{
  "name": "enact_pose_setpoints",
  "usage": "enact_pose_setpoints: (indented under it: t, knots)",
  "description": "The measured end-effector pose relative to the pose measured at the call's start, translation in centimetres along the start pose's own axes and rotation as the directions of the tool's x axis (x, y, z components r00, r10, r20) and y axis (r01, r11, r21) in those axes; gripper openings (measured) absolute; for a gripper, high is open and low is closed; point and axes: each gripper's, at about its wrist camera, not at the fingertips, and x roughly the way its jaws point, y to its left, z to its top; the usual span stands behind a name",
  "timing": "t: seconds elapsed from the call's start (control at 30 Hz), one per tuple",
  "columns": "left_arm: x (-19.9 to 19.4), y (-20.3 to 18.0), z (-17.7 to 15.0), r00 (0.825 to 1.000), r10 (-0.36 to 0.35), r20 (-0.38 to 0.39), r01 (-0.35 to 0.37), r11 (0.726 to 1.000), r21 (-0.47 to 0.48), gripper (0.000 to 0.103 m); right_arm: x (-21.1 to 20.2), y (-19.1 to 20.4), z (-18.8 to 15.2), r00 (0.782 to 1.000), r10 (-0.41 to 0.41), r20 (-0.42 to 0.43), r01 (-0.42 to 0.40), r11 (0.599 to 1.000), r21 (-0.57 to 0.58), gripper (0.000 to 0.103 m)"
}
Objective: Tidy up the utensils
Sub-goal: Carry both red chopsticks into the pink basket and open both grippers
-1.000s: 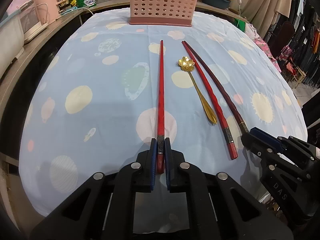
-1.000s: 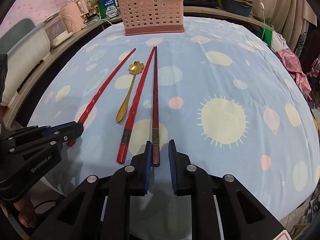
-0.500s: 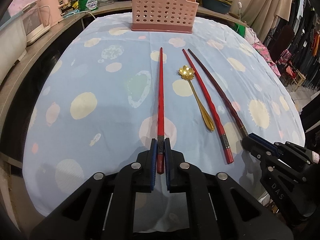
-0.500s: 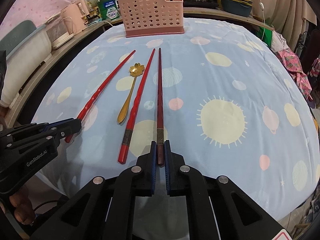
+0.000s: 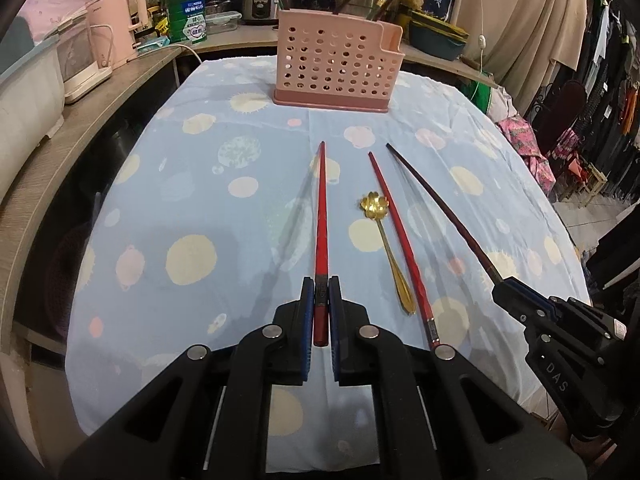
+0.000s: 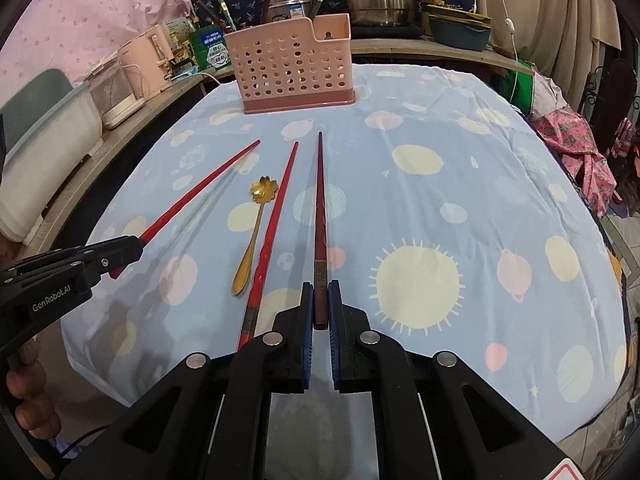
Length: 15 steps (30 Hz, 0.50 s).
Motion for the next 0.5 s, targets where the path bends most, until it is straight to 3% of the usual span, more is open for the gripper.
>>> enact_pose_setpoints:
  t: [0.23,0.5]
  knots:
    - [-2.3,1.0,4.2,0.995,0.018,0.103,-0.016,1.000,-0.024,0.007,-1.9,-0.9,3.2,0.996,0.019,0.084,-0.022,0.999,0.035,0.007]
    - [-4.9,2.3,11.6,0.968,0.042,0.249,-0.030,0.998,-0.053,0.007,-4.5,-1.8,9.8,0.972,0.023,0.236,-0.032,0.999,0.037,0.007]
